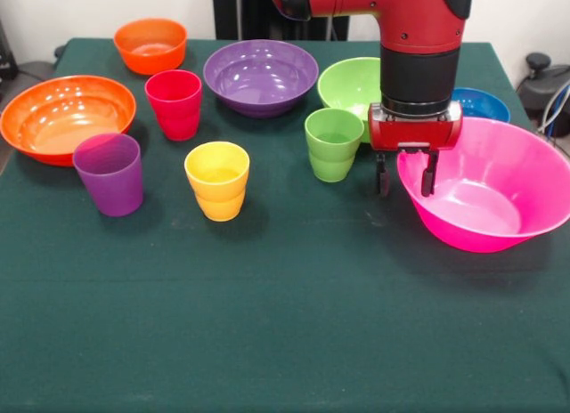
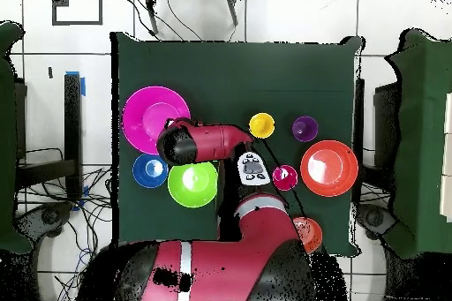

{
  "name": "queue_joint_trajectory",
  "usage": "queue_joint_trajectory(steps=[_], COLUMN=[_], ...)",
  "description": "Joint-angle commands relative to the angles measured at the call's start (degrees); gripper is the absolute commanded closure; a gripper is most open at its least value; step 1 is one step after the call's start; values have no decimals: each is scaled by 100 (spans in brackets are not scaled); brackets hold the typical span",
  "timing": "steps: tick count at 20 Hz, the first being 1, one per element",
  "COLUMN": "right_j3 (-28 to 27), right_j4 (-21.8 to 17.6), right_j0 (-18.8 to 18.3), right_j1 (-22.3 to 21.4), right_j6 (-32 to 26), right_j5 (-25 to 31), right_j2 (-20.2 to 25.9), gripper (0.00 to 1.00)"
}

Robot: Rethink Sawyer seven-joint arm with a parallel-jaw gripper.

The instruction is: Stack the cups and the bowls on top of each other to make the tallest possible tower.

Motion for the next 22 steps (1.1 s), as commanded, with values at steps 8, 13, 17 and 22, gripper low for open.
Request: queue_joint_trajectory(steps=[8, 13, 17, 22], right_j3=[-14, 18, 51, 164], right_j4=[-291, -293, -288, -281], right_j0=[-15, -13, 4, 24], right_j1=[167, 113, 38, -97], right_j6=[118, 108, 109, 145], right_j5=[176, 220, 278, 296], right_j2=[197, 189, 162, 133], gripper=[0, 0, 0, 0])
